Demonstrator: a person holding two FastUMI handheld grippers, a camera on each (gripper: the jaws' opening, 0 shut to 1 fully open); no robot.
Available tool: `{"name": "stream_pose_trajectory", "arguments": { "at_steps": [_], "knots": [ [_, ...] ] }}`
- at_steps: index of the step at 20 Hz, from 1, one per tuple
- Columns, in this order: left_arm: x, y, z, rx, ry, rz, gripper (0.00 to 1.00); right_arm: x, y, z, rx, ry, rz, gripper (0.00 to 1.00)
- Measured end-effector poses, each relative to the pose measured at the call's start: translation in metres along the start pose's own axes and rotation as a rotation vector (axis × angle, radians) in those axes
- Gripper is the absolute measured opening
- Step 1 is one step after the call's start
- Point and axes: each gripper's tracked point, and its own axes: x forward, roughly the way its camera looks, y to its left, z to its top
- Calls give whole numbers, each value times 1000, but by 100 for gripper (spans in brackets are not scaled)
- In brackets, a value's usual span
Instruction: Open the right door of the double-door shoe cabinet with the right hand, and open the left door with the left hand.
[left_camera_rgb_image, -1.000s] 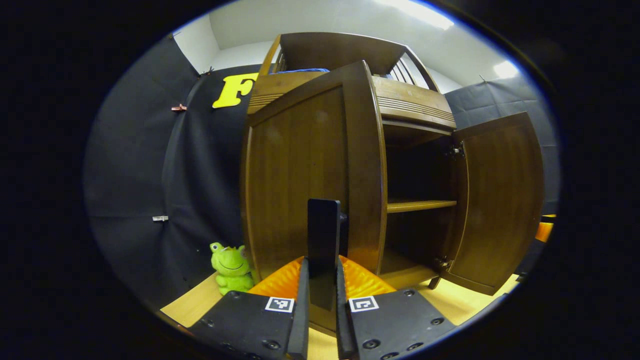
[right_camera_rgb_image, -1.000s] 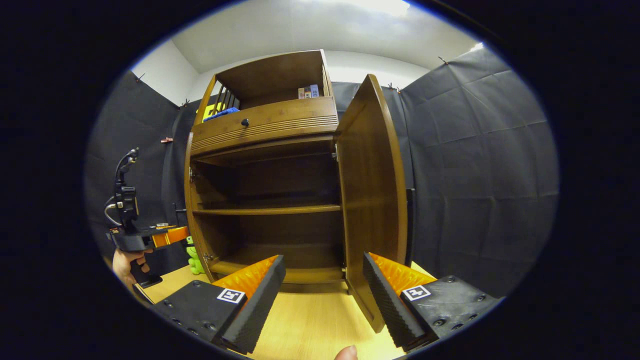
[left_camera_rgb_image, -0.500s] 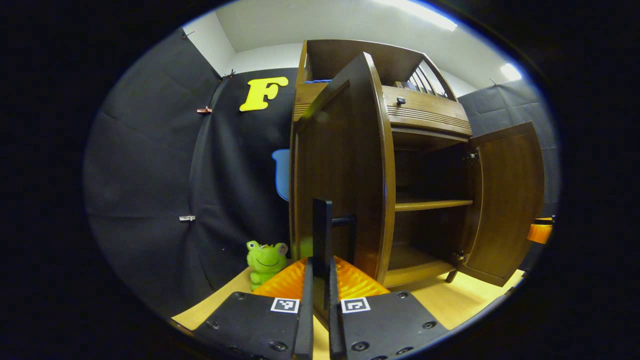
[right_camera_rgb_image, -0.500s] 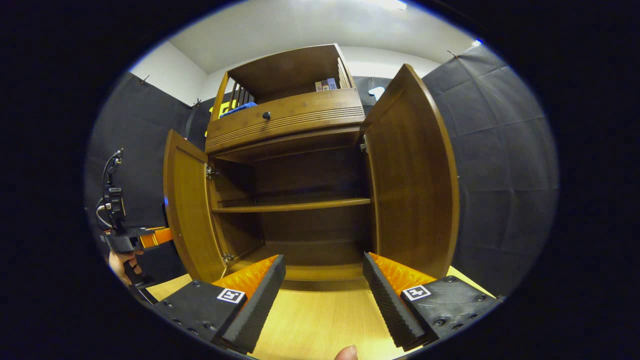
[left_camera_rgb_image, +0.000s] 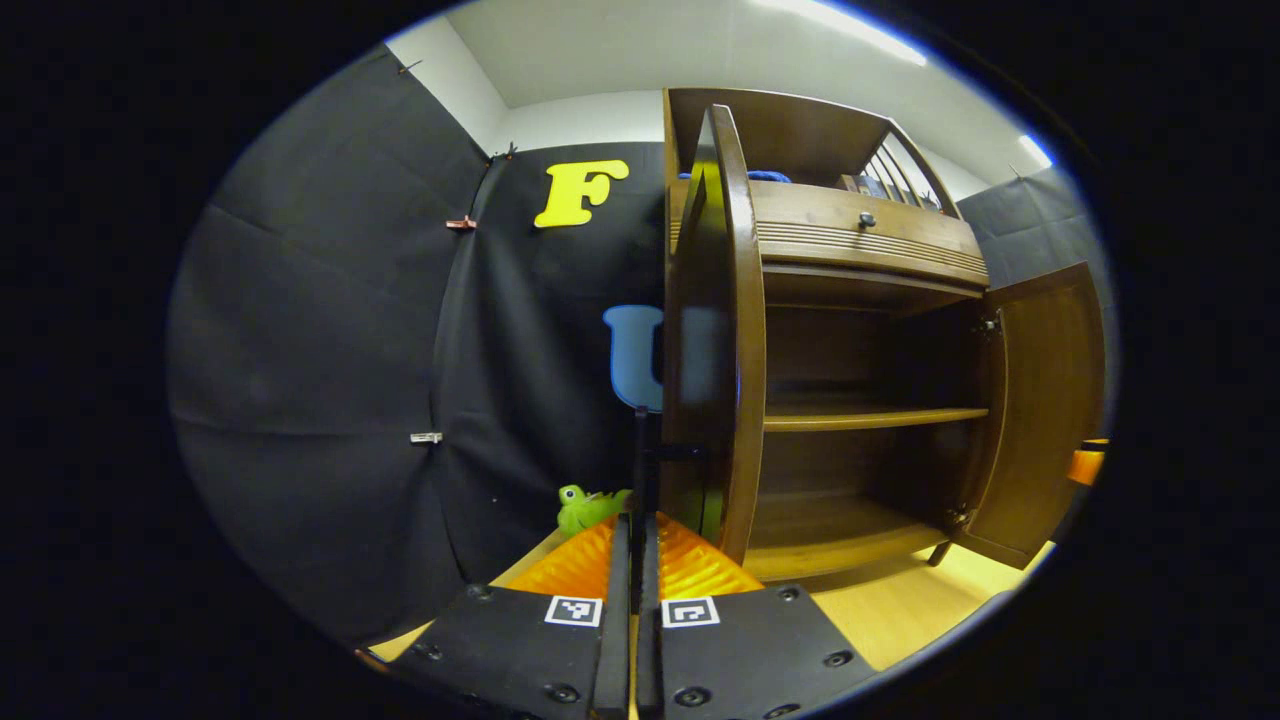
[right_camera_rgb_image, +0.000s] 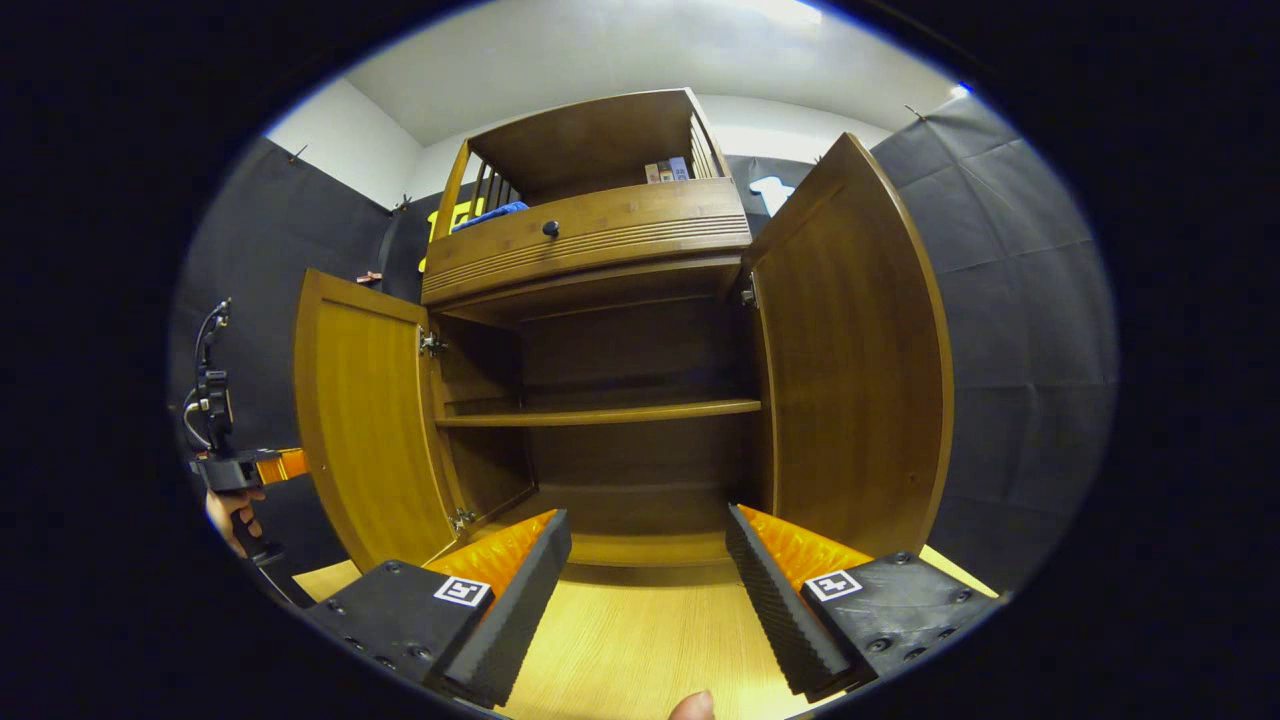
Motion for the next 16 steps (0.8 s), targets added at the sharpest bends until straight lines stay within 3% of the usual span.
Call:
{"name": "stream_pose_trajectory", "arguments": {
  "at_steps": [9,13,16],
  "knots": [
    [-7,8,-5,-3,21,13,8,3,-5,-3,-14,-3,-22,98],
    [-28,11,5,12,-2,49,16,4,-6,-1,-13,-5,-23,98],
    [-46,10,20,13,-54,68,50,4,-8,-1,-11,-8,-27,98]
  ]
}}
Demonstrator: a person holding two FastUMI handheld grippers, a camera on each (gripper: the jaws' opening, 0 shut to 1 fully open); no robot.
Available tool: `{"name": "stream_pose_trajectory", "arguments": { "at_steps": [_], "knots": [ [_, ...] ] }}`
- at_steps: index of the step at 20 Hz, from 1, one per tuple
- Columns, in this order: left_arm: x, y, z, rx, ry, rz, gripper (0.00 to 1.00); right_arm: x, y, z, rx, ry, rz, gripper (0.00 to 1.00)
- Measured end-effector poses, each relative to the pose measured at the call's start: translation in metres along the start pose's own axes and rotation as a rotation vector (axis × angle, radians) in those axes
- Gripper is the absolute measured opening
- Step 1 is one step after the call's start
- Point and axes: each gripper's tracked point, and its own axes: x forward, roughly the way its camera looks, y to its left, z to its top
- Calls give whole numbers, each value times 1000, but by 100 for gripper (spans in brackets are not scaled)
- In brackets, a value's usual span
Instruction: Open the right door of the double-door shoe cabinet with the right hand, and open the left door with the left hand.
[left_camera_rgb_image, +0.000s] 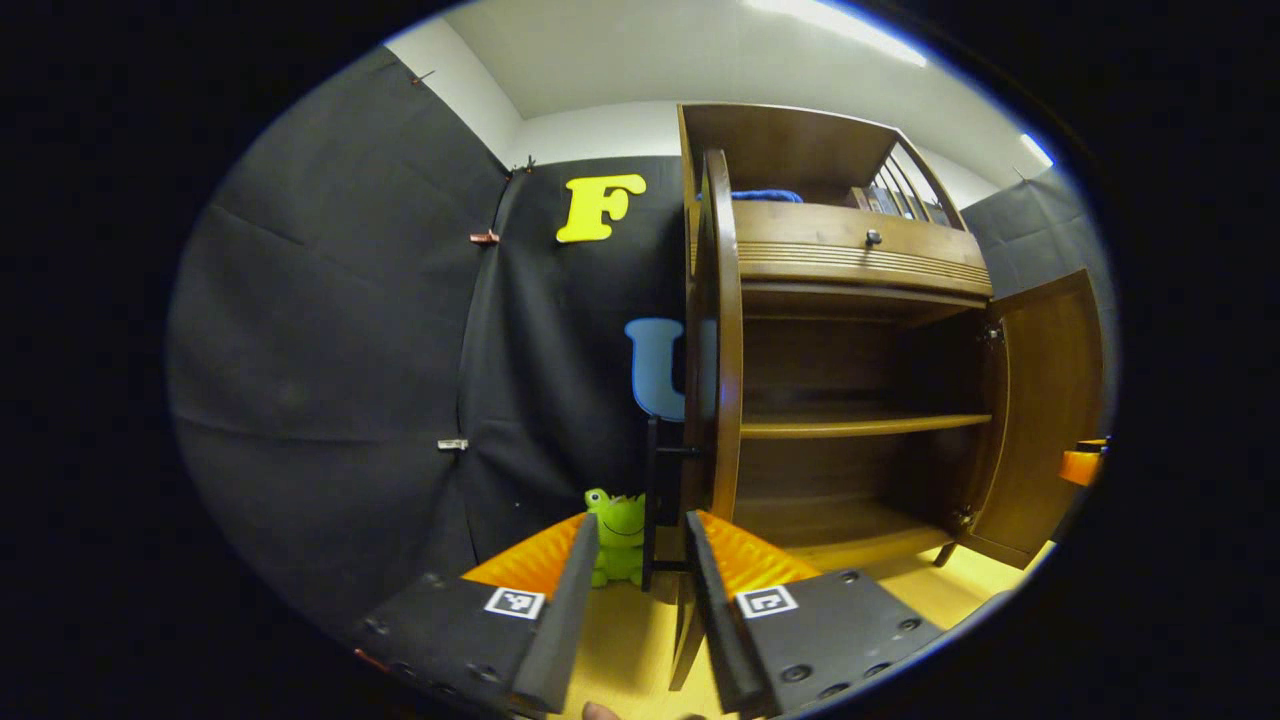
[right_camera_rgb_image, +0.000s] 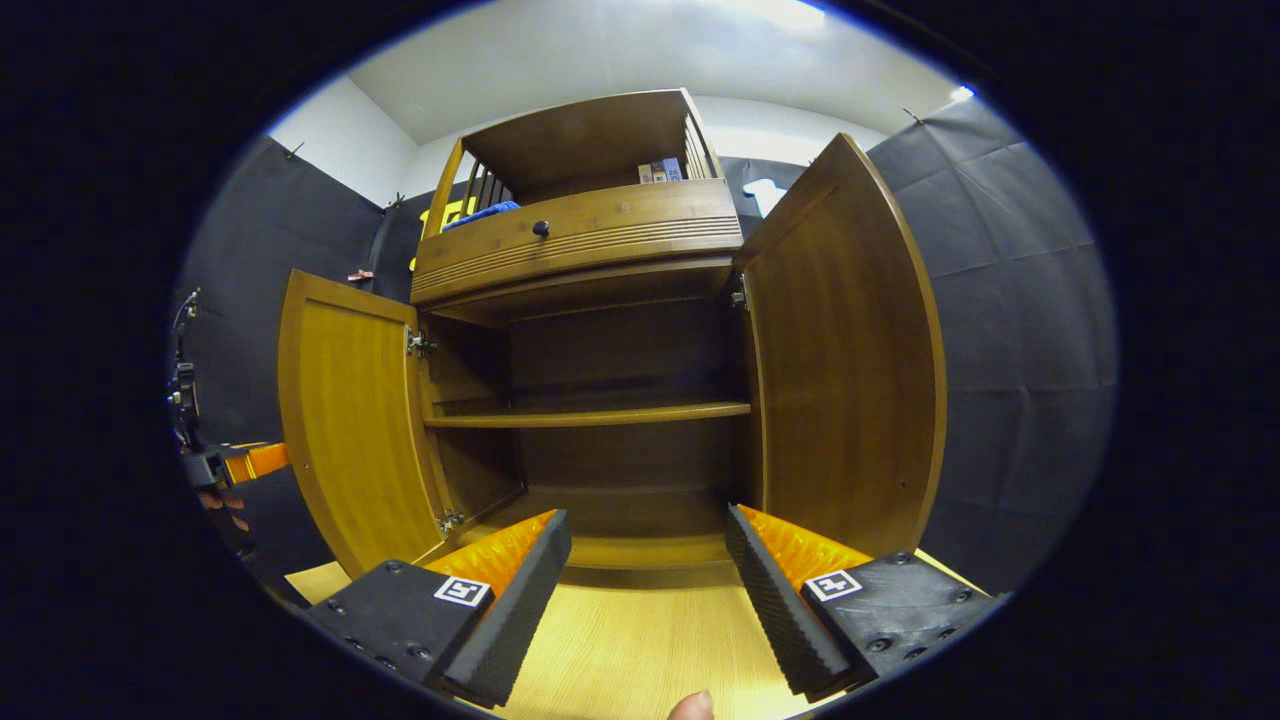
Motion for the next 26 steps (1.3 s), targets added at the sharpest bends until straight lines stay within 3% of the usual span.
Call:
{"name": "stream_pose_trajectory", "arguments": {
  "at_steps": [4,7,17,26],
  "knots": [
    [-14,-25,10,-25,-30,-61,96,2,-1,2,-2,-7,-3,98],
    [-22,-39,15,-21,-44,-76,94,2,-1,6,-18,-18,-6,98],
    [-26,-133,14,32,-46,-231,95,3,-5,22,-37,-66,-11,98],
    [-18,-167,5,69,-36,-207,94,8,-9,28,-100,-100,-46,100]
  ]
}}
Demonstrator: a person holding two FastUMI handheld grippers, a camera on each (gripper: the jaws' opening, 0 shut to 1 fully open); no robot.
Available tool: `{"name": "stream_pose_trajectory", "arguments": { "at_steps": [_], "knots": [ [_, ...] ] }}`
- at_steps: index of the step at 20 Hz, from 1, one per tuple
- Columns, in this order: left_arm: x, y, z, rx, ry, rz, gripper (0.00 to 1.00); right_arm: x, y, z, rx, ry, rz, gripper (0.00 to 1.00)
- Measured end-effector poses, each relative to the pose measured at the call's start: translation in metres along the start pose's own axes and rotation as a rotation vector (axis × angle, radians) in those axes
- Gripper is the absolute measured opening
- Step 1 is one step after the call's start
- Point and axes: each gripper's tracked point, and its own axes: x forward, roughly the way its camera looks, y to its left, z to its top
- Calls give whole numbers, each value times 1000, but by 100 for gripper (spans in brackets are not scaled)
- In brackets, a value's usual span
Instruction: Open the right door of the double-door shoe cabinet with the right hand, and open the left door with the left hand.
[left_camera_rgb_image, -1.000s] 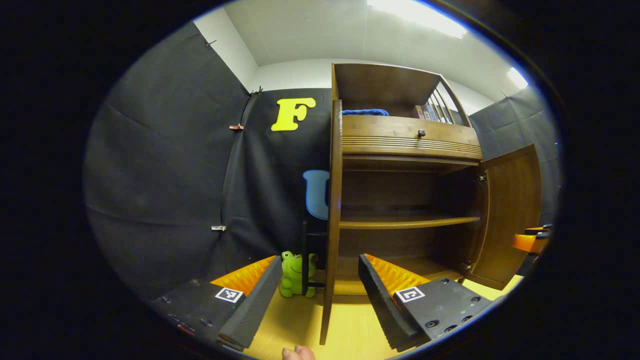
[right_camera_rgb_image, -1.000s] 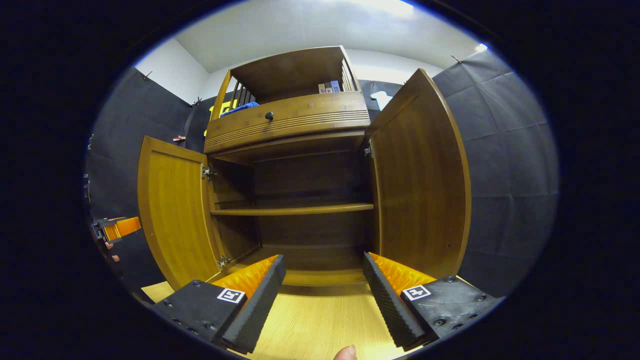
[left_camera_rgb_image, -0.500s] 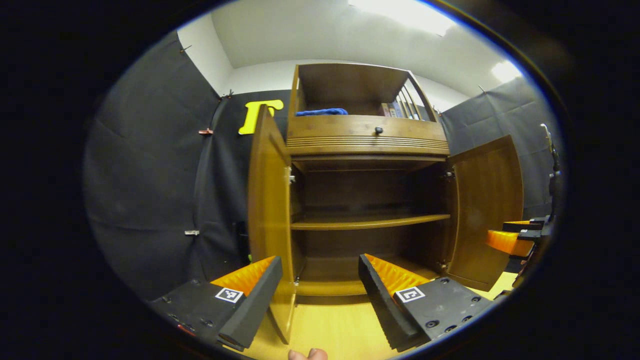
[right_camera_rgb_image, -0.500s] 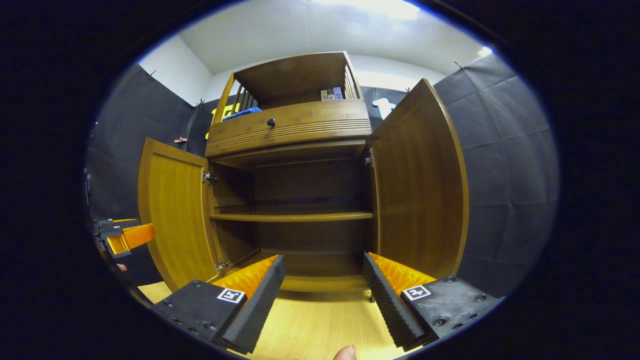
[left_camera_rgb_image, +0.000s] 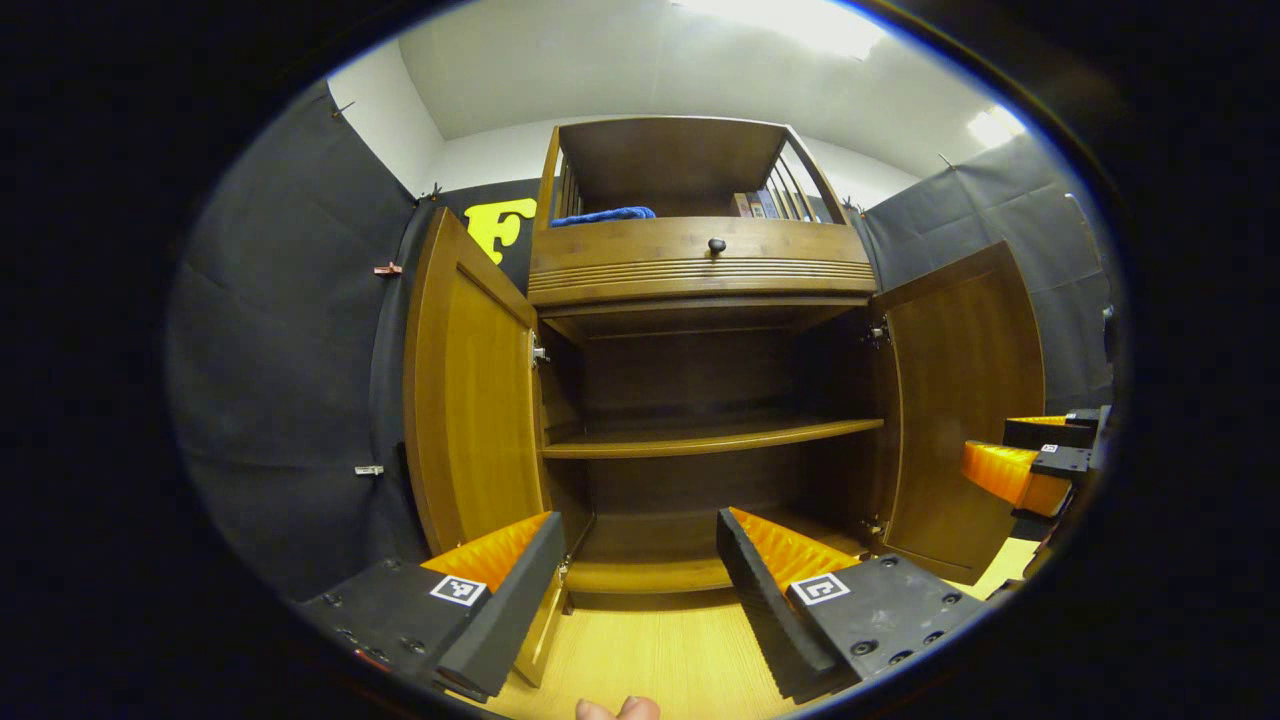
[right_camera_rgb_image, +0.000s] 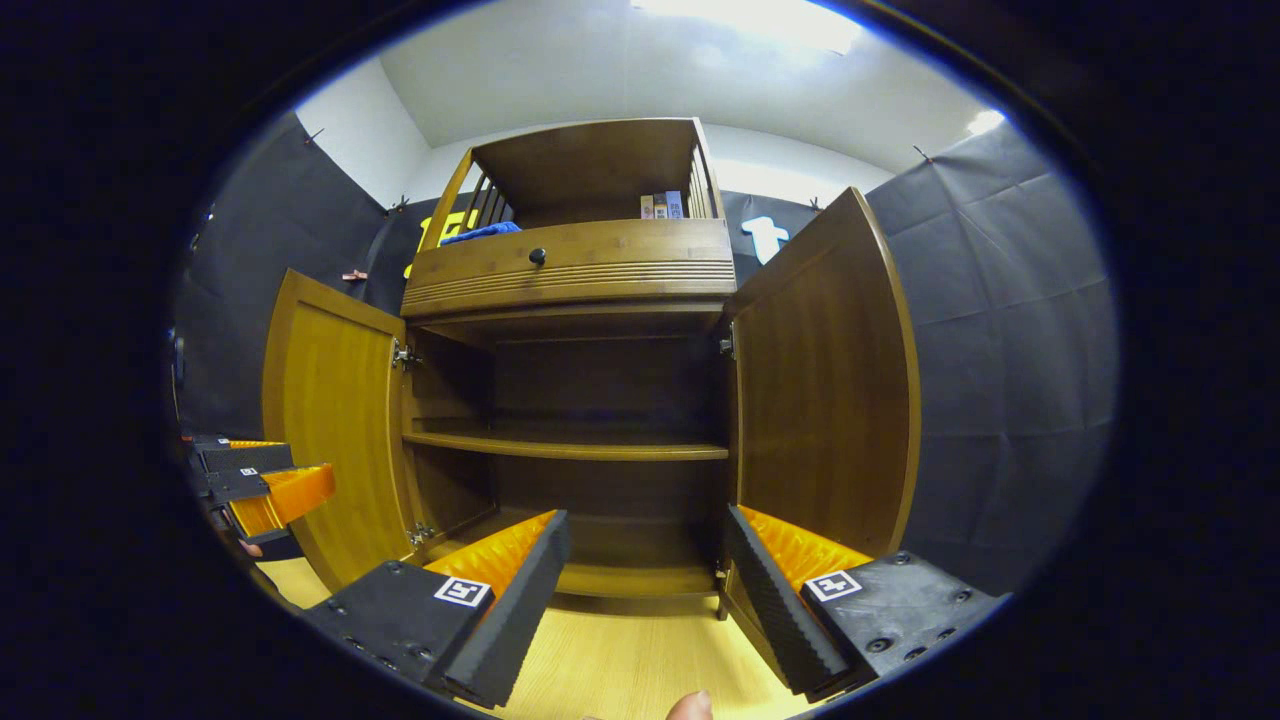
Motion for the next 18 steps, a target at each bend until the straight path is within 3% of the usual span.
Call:
{"name": "stream_pose_trajectory", "arguments": {
  "at_steps": [9,10,11,18],
  "knots": [
    [3,-11,5,-1,-19,21,99,-1,3,6,-14,-9,2,99],
    [3,-12,6,-8,-24,19,96,0,2,7,-21,-15,1,96],
    [4,-11,7,-13,-23,21,99,1,2,9,-25,-23,1,99],
    [5,-11,-4,-12,10,34,96,14,12,-2,-28,-2,10,99]
  ]
}}
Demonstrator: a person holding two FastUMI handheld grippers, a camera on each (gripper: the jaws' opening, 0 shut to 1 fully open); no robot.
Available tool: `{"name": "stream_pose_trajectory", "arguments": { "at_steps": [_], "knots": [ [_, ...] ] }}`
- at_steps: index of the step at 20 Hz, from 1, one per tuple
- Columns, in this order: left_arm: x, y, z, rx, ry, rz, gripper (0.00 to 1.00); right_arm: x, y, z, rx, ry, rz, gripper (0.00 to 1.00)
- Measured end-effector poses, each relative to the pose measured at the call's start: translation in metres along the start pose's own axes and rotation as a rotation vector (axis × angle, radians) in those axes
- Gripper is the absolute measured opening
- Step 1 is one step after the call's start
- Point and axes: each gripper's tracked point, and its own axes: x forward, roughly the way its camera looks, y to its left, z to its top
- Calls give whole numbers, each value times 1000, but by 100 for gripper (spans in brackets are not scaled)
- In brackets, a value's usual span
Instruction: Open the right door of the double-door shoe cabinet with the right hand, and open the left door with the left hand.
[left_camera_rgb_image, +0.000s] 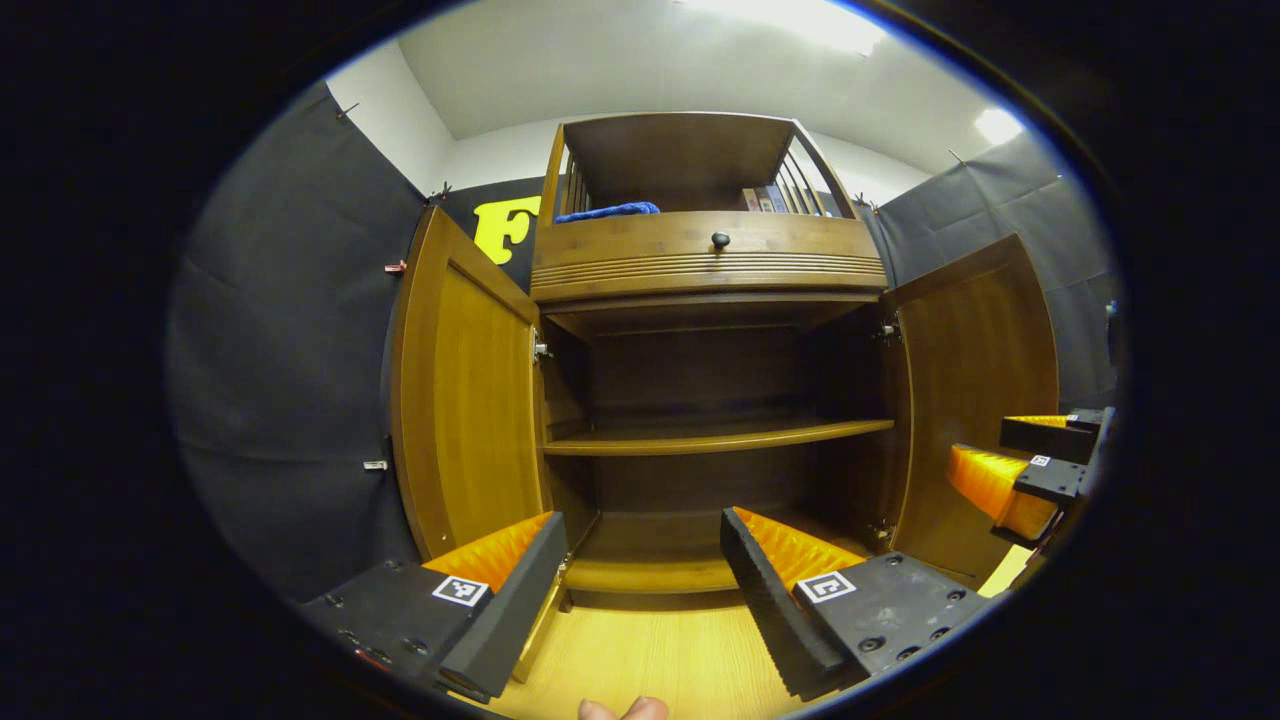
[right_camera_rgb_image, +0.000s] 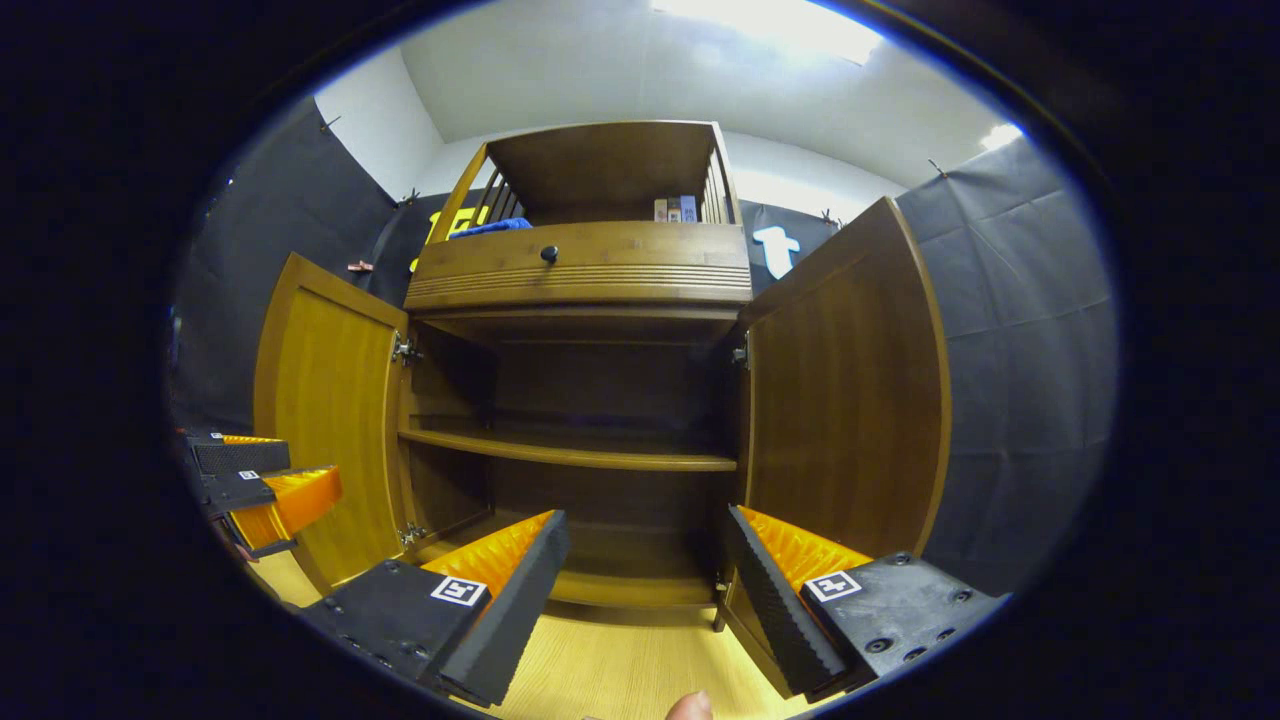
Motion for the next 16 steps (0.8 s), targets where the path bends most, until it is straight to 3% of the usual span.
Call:
{"name": "stream_pose_trajectory", "arguments": {
  "at_steps": [10,16],
  "knots": [
    [-4,4,-5,11,4,0,98,9,16,-2,-8,6,33,96],
    [-4,3,-5,10,5,-12,98,9,16,0,-6,0,27,99]
  ]
}}
